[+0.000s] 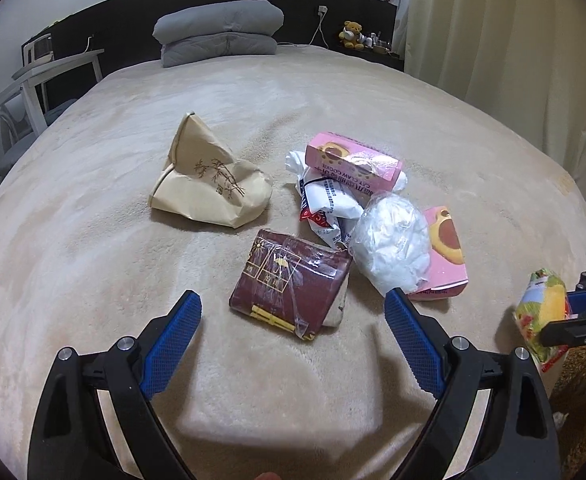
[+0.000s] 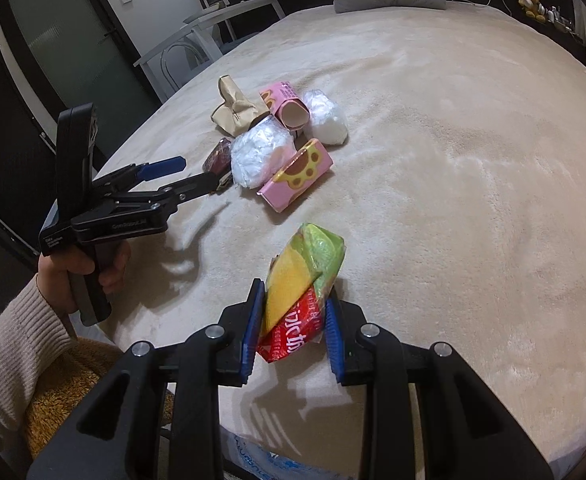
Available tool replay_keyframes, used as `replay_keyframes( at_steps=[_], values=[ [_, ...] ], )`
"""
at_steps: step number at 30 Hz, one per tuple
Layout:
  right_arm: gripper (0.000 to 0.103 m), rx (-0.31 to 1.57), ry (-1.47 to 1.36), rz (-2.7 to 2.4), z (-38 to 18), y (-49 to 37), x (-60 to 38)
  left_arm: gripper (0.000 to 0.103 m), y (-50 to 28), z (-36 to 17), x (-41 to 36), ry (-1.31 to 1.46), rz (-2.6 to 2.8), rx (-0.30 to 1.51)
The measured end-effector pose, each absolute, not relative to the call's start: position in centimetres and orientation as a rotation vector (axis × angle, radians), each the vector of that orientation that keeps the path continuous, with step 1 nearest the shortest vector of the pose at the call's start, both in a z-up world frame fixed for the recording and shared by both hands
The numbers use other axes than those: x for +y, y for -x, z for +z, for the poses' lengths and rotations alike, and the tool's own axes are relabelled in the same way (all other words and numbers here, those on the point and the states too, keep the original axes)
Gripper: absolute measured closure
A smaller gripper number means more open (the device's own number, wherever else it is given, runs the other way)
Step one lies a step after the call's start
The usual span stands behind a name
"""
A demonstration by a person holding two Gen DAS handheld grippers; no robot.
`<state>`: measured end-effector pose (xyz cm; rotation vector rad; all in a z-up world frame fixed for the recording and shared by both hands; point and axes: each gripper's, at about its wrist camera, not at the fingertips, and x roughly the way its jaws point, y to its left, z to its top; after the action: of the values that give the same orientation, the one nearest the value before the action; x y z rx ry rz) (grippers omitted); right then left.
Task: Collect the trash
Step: 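Grasp the yellow-red chip bag with the right gripper while the left grasps the dark red packet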
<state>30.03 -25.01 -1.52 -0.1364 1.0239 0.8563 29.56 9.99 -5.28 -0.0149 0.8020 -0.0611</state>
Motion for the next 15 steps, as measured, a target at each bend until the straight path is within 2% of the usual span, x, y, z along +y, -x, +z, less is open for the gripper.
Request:
replay_keyframes(
  at_steps=[9,10,11,12,15],
  values=[
    [0.073,1.030,0.122,0.860,-1.7,-30.3,-26.0,0.013,-31.5,-6.2,9.6,-0.033,0.000,0.819],
    [0.073,1.029,0.119,0.857,-1.6,-30.4,-26.0,0.018,-31.6,-6.2,9.6,-0.025,-0.003,0.820],
    [0.073,1.026,0.117,0.856,-1.5,-30.4,-26.0,0.031,-31.8,-6.3,9.7,-0.022,0.002,0.827],
    [0.073,1.022,0.113,0.861,-1.4,-30.4,-26.1,0.036,-31.9,-6.5,9.7,-0.020,0.005,0.835],
    [0.073,1.008,0.106,0.866,-1.1,-30.4,-26.1,0.037,-31.6,-6.4,9.4,-0.045,0.012,0.823]
  ],
)
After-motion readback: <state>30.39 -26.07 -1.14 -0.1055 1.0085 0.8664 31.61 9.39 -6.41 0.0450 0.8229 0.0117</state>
